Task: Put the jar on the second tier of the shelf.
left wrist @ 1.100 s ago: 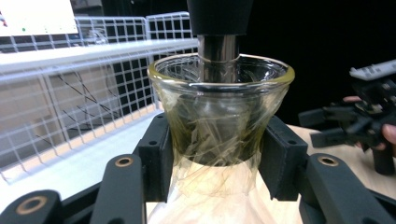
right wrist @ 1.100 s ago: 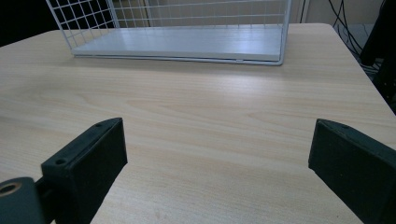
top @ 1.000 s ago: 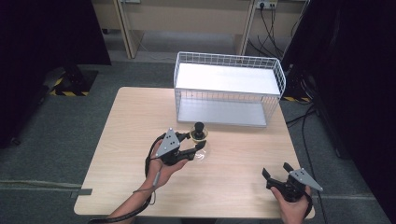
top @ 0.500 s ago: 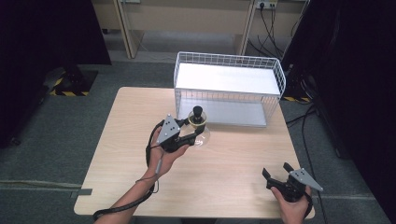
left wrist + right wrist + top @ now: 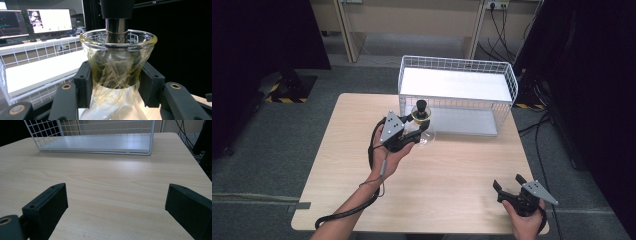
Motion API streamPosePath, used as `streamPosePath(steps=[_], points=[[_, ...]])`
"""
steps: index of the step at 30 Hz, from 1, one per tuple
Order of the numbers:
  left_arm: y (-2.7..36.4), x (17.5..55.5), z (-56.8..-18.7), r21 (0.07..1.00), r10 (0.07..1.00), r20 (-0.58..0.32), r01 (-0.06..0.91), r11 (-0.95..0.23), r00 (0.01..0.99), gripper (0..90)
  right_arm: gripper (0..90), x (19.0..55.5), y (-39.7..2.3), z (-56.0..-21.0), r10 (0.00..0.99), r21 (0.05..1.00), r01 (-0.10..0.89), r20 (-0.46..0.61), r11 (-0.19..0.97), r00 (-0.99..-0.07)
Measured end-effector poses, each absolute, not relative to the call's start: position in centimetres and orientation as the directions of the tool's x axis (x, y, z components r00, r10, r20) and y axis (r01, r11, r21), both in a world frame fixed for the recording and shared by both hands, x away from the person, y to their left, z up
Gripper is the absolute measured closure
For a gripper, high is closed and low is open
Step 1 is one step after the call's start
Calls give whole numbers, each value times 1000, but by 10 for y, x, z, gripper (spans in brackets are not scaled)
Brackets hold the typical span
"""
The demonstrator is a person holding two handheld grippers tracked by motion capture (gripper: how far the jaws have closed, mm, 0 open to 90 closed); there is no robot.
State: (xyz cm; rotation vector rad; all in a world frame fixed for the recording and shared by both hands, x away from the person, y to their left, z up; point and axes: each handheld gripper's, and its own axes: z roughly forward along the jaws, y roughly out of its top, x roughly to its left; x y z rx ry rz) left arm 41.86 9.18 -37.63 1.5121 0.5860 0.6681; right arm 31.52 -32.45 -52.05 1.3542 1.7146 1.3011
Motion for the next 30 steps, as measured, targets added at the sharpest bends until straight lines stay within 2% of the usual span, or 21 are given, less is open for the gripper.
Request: streamPosePath(steps=[30], points=[[83,451,-336,997,792,72,-58,-46,606,512,45,316,-325,-520,943,929,371,125,-1,-309]])
